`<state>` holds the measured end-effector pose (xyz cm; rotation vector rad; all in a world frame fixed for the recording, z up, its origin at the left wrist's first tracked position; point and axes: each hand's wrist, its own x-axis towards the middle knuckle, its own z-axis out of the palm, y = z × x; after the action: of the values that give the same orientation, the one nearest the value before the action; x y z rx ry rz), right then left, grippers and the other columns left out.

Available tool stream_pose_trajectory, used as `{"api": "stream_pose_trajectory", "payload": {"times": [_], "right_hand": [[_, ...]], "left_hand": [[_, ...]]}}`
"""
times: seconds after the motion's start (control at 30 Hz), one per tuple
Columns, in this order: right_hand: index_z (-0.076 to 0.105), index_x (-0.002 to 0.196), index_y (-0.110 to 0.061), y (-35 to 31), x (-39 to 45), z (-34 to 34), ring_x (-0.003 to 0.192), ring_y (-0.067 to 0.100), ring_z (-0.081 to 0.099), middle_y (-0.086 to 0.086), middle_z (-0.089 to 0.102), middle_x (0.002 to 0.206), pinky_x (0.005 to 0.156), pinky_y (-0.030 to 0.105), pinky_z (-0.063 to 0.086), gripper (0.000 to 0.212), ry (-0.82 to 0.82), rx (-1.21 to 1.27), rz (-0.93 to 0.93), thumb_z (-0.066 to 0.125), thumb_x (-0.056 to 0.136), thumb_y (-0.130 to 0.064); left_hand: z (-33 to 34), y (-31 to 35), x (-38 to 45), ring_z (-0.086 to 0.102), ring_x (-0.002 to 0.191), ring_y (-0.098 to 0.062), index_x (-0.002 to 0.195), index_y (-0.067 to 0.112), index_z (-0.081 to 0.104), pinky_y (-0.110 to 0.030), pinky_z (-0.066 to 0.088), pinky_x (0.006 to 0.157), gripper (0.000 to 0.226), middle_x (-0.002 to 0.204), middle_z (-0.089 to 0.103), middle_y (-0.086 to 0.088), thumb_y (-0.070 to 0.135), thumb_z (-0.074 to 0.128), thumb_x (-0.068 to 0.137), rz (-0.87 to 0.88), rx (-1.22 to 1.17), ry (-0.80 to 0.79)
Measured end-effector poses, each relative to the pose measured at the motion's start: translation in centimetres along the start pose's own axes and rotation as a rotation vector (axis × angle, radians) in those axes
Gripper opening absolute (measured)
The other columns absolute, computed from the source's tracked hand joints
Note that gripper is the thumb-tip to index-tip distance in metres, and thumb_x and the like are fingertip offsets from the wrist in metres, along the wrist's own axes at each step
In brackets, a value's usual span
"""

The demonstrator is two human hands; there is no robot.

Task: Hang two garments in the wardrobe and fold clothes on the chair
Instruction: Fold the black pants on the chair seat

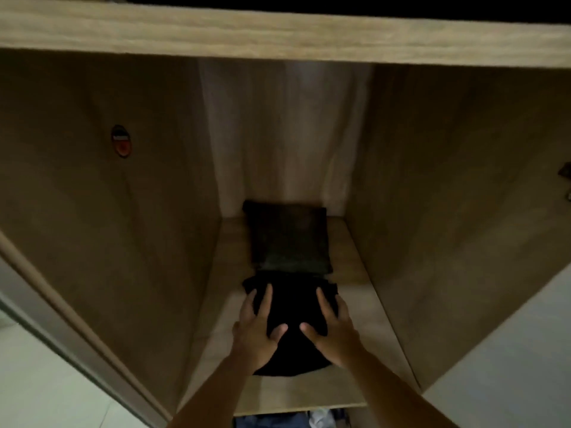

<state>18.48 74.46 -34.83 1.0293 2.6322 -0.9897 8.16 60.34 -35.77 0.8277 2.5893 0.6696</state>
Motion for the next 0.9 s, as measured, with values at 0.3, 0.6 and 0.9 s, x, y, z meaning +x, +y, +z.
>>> {"api": "stream_pose_trajectory", "payload": {"times": [0.3,0.6,0.9], "right_hand": [[-0.020,0.143,-0.042,3.8,-0.9,4.3,0.147,0.023,-0.008,0.002,-0.011,0.159,0.115,0.048,0.007,0.117,-0.015,-0.282,-0.083,-0.028,0.036,-0.088],[-0.027,0.138,-0.036,5.4,-3.2,4.8,0.147,0.016,-0.008,0.000,-0.010,0.159,0.117,0.043,0.002,0.112,0.006,-0.290,-0.107,-0.031,0.039,-0.088],[0.003,0.150,-0.032,0.8,-14.3,1.6,0.146,0.019,0.011,-0.003,0.004,0.159,0.117,0.043,0.018,0.067,0.135,-0.031,0.015,0.032,0.095,-0.055]], "left_hand": [[4.0,-2.5,-0.9,-0.012,0.145,-0.021,0.147,0.033,-0.016,-0.039,0.004,0.118,0.106,0.156,-0.024,0.002,0.089,0.000,0.059,-0.003,0.198,-0.160],[5.3,-2.7,-3.3,-0.010,0.146,-0.020,0.148,0.025,-0.014,-0.032,0.008,0.119,0.084,0.156,-0.023,-0.001,0.068,0.026,0.088,0.009,0.209,-0.151],[-1.3,-2.1,-14.3,0.031,0.139,-0.024,0.150,0.030,-0.002,-0.032,0.034,0.106,0.064,0.159,-0.003,0.001,0.045,0.032,0.098,-0.118,-0.177,-0.033]]}}
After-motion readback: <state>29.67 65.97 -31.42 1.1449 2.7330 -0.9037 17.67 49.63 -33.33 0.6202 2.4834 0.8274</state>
